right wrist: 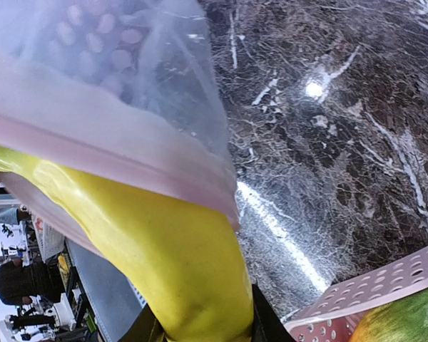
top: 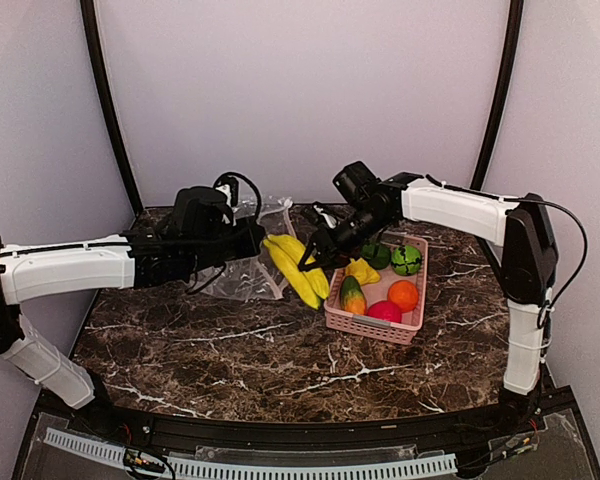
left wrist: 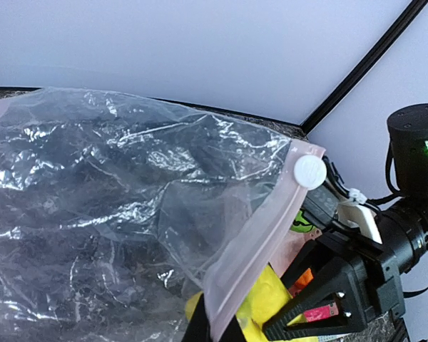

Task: Place the food in the zip-top bag and seal the zipper
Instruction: Place the fake fruit in the zipper food storage bag.

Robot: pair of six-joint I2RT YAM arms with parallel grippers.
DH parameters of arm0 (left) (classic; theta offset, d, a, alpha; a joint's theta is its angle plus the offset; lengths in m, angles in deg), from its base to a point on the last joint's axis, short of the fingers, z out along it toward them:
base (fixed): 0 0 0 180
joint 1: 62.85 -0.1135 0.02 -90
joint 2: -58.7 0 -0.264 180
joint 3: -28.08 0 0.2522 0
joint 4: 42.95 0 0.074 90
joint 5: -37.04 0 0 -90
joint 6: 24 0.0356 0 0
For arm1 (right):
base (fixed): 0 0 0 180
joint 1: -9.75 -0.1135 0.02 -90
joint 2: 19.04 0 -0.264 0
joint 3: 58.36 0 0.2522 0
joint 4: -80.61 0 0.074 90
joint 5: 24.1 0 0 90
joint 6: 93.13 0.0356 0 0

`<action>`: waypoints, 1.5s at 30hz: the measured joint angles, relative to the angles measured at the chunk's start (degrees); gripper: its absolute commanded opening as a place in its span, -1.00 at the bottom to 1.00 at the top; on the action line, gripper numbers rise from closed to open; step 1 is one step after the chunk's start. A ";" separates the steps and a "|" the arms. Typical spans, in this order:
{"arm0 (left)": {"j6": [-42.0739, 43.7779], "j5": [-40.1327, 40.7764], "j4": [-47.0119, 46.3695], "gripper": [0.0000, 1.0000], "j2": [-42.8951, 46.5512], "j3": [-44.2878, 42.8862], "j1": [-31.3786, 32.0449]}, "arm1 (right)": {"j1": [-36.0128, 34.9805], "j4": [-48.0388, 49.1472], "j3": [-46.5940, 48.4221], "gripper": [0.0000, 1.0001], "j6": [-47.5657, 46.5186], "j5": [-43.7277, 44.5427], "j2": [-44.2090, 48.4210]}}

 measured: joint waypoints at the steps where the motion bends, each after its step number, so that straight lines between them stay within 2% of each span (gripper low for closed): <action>1: 0.22 0.22 -0.02 -0.99 -0.02 0.00 0.31 | 0.11 -0.02 0.00 -1.00 0.48 0.72 -0.46; 6: 1.49 0.35 -0.87 -0.99 -1.86 -0.37 1.66 | 0.61 -0.63 0.50 -1.00 1.44 3.80 -1.68; 12: 1.95 -1.73 -0.83 -0.99 -9.22 -3.87 2.78 | 0.22 -2.08 3.15 -0.97 1.31 7.28 -2.54; 16: 1.88 -3.02 -0.83 -0.98 -12.59 -5.09 3.32 | -0.15 -2.45 4.28 -0.71 1.22 7.87 -2.54; 21: 1.60 -3.21 -0.90 -0.99 -13.18 -5.51 3.52 | -0.24 -2.62 4.79 -0.20 0.94 7.10 -2.54; 26: -0.90 -3.32 -1.36 -0.98 -12.83 -4.81 2.99 | -0.11 -2.91 4.85 0.17 -0.90 5.57 -2.23; 31: -5.81 -4.39 -2.45 -0.99 -9.62 -0.20 0.02 | 0.09 -2.97 4.90 0.21 -2.86 4.92 0.83; 36: -7.19 -4.57 -2.01 -0.98 -7.06 0.66 -1.81 | 0.68 -3.32 5.75 0.18 -7.48 2.23 6.54; 41: -4.26 -3.69 5.99 -0.98 -1.90 -3.63 -3.98 | 4.83 -3.69 5.55 0.16 -15.45 -2.93 12.68; 45: -0.52 -3.37 12.50 -0.98 1.60 -9.57 -6.56 | 11.04 -3.78 3.65 0.04 -22.84 -2.47 16.04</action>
